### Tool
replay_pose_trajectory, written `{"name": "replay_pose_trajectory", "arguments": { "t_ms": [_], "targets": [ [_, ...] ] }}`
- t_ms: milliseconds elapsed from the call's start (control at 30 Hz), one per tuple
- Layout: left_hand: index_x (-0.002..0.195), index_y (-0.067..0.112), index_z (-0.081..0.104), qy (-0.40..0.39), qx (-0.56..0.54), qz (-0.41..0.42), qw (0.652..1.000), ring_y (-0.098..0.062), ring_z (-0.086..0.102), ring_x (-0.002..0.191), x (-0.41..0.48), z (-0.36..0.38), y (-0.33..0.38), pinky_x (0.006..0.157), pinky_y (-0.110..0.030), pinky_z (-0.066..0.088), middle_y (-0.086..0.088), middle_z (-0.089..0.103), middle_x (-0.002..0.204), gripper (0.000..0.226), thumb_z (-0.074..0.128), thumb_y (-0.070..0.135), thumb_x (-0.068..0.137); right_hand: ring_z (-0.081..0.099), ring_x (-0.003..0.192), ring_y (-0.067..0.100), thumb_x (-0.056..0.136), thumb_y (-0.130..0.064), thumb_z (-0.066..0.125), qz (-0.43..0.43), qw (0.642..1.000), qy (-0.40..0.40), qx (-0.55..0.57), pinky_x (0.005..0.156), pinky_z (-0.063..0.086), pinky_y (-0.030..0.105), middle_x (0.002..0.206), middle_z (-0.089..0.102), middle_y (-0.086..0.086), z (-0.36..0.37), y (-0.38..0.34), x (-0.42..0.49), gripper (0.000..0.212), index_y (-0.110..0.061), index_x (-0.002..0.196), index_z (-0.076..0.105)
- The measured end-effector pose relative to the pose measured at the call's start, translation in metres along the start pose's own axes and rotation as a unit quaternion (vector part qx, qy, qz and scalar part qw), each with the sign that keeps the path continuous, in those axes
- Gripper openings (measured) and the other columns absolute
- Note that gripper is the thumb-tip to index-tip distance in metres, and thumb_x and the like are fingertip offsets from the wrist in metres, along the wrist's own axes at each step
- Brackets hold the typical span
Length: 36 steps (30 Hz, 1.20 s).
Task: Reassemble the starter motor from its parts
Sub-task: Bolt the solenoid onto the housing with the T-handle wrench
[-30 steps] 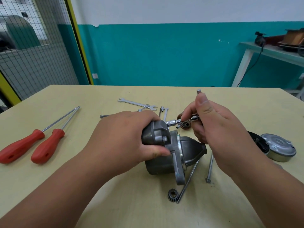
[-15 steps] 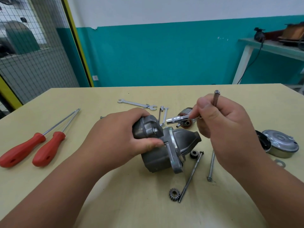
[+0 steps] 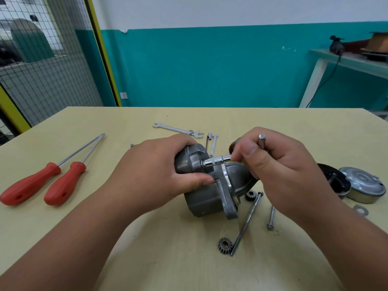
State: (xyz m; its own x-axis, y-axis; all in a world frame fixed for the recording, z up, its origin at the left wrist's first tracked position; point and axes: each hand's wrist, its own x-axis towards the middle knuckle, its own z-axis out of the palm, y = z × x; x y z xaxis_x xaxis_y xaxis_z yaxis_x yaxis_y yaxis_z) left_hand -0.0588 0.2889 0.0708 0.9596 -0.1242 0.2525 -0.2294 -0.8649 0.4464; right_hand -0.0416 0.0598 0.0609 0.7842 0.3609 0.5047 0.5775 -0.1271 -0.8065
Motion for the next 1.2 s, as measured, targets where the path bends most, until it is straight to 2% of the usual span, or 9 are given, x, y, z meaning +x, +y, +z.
{"name": "replay_pose_trajectory", "arguments": {
  "t_ms": [133,400,633,767,867,967,1067,1133,1200],
  "targets": [
    [0.104,0.053,0.058,-0.004,-0.019,-0.007,1.0,0.005,0.061,0.088,0.001,0.0,-0.003,0.078,-0.038,0.057,0.039,0.064,0.101,0.062,0.051,0.091,0.054,0.047,0.065,0.005,0.098,-0.043,0.046,-0.002,0.999,-0.031,-0.017,0.059,0.04,0.022,0.071,0.055,-0.012,-0.003,0.001,0.001,0.025,-0.031,0.096,0.068],
    [0.11,0.054,0.058,-0.027,-0.032,0.017,0.999,0.003,0.061,0.093,-0.001,-0.004,-0.004,0.079,-0.042,0.058,0.035,0.065,0.106,0.064,0.056,0.089,0.056,0.046,0.068,0.013,0.102,-0.04,0.045,0.01,0.998,-0.054,-0.01,0.062,0.039,0.035,0.074,0.051,-0.008,-0.006,0.005,0.0,0.023,-0.039,0.107,0.068],
    [0.108,0.052,0.059,-0.02,-0.029,0.028,0.999,-0.001,0.063,0.09,-0.002,-0.004,-0.003,0.078,-0.044,0.057,0.033,0.066,0.104,0.062,0.055,0.089,0.059,0.059,0.101,0.015,0.103,-0.029,0.046,-0.026,0.99,-0.065,-0.127,0.082,0.046,0.034,0.106,0.061,-0.009,-0.008,-0.002,-0.001,0.029,-0.051,0.114,0.061],
    [0.111,0.055,0.056,-0.011,-0.026,0.021,0.999,0.001,0.061,0.091,-0.001,-0.002,-0.005,0.078,-0.044,0.056,0.031,0.066,0.101,0.059,0.047,0.091,0.065,0.058,0.102,-0.004,0.1,-0.023,0.039,-0.012,0.99,-0.079,-0.12,0.076,0.04,0.01,0.103,0.06,-0.033,-0.01,-0.008,0.0,0.037,-0.046,0.122,0.059],
    [0.109,0.053,0.057,-0.003,-0.027,0.016,1.0,0.0,0.062,0.09,-0.002,-0.002,-0.005,0.078,-0.044,0.056,0.032,0.066,0.101,0.058,0.046,0.091,0.067,0.056,0.113,-0.009,0.1,-0.019,0.04,-0.025,0.991,-0.047,-0.123,0.085,0.039,0.005,0.109,0.058,-0.041,-0.009,-0.011,-0.001,0.044,-0.044,0.131,0.06],
    [0.109,0.052,0.057,-0.009,-0.022,0.01,1.0,0.002,0.061,0.091,-0.002,-0.003,-0.005,0.078,-0.043,0.057,0.033,0.065,0.101,0.061,0.046,0.092,0.065,0.063,0.103,0.0,0.103,-0.028,0.042,-0.041,0.99,-0.005,-0.137,0.082,0.048,0.016,0.1,0.06,-0.041,-0.006,-0.01,0.002,0.048,-0.056,0.142,0.048],
    [0.112,0.05,0.059,-0.008,-0.021,0.006,1.0,0.001,0.061,0.09,-0.002,-0.002,-0.006,0.079,-0.043,0.057,0.03,0.066,0.099,0.065,0.045,0.093,0.065,0.067,0.08,0.021,0.1,-0.034,0.044,-0.02,0.99,0.011,-0.136,0.068,0.057,0.051,0.085,0.065,-0.02,-0.005,-0.007,0.003,0.062,-0.072,0.146,0.027],
    [0.114,0.05,0.059,-0.007,-0.023,0.004,1.0,0.002,0.061,0.091,-0.002,-0.002,-0.006,0.079,-0.043,0.056,0.032,0.065,0.101,0.066,0.045,0.093,0.065,0.063,0.069,0.025,0.101,-0.033,0.046,-0.036,0.989,0.019,-0.146,0.064,0.056,0.053,0.081,0.066,-0.014,-0.007,-0.007,0.001,0.065,-0.073,0.148,0.025],
    [0.113,0.049,0.06,-0.005,-0.025,0.002,1.0,0.002,0.061,0.09,-0.002,-0.003,-0.006,0.079,-0.042,0.056,0.03,0.066,0.1,0.065,0.046,0.091,0.066,0.058,0.063,0.026,0.103,-0.035,0.048,-0.05,0.988,0.02,-0.144,0.058,0.054,0.048,0.083,0.067,-0.01,-0.007,-0.008,0.0,0.055,-0.069,0.144,0.039]
  ]
}}
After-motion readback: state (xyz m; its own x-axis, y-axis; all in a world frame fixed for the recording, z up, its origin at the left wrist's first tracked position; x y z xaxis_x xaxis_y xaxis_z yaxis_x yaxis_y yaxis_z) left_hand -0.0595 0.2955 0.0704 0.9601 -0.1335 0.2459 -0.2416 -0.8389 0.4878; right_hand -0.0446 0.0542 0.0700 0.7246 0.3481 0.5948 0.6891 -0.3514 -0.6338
